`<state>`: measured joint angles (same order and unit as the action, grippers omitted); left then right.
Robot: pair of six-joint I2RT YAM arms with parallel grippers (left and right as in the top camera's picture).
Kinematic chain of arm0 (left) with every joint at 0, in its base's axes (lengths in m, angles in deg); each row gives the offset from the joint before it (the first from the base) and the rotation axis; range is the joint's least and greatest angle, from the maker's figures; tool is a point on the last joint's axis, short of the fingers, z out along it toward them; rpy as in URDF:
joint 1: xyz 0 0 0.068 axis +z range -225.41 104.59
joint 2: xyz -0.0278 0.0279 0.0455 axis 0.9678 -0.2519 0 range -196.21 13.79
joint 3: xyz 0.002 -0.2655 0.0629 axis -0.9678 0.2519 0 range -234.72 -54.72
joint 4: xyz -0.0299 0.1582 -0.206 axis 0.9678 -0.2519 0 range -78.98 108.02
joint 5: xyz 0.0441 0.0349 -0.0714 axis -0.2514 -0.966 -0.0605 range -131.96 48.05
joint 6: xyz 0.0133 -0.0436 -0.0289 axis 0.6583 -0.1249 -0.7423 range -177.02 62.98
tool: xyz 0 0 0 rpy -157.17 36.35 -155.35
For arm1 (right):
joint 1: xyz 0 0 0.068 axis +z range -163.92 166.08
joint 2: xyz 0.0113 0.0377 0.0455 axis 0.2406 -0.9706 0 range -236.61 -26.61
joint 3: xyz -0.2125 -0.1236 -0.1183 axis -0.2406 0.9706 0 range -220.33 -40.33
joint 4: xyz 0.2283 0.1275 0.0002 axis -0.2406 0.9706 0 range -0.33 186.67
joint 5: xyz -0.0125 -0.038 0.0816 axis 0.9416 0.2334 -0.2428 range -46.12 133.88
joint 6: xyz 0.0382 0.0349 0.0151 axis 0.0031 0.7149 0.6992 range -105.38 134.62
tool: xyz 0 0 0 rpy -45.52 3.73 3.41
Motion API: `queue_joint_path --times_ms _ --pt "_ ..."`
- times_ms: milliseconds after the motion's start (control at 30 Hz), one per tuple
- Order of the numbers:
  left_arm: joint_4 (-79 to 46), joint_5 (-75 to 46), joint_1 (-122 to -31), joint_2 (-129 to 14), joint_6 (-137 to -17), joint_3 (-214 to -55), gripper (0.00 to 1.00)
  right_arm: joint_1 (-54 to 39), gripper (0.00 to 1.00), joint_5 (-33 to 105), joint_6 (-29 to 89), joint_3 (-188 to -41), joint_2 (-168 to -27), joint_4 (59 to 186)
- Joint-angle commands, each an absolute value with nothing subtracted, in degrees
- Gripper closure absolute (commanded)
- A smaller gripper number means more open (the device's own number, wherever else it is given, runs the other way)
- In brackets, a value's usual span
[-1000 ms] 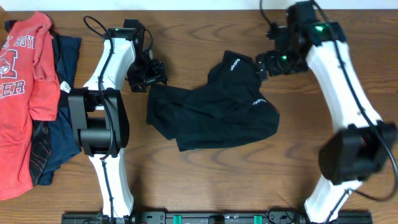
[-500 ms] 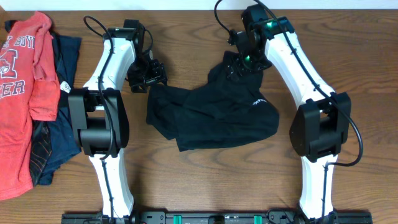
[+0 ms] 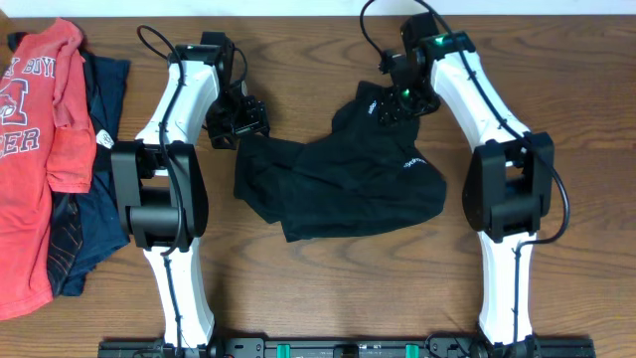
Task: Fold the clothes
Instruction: 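Grasp the shirt's top edges with both grippers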
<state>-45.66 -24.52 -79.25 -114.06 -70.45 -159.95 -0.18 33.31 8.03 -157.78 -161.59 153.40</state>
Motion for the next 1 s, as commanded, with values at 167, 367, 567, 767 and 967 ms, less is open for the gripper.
queue_joint_path --times_ms 167,367,567,767,967 --pt "-46.4 -24.3 -79.2 -114.4 -69.5 -159.9 0.35 -0.1 0.99 32.2 8.7 -158.8 -161.8 151.7" --pt "-46.4 -24.4 -79.2 -114.4 -69.5 -159.9 0.48 0.0 0.99 32.0 8.8 -159.0 -161.7 151.4" --pt "-45.4 -24.5 -79.2 -114.5 -69.5 -159.9 0.36 0.0 0.99 32.0 8.8 -159.0 -161.7 151.8" --pt "-44.3 -25.0 -79.0 -117.2 -69.5 -159.9 0.28 0.0 0.99 32.0 8.3 -159.0 -161.7 152.7" --pt "-42.5 -24.9 -79.0 -120.1 -69.6 -159.9 0.28 0.0 0.99 32.0 7.7 -159.2 -161.7 154.2"
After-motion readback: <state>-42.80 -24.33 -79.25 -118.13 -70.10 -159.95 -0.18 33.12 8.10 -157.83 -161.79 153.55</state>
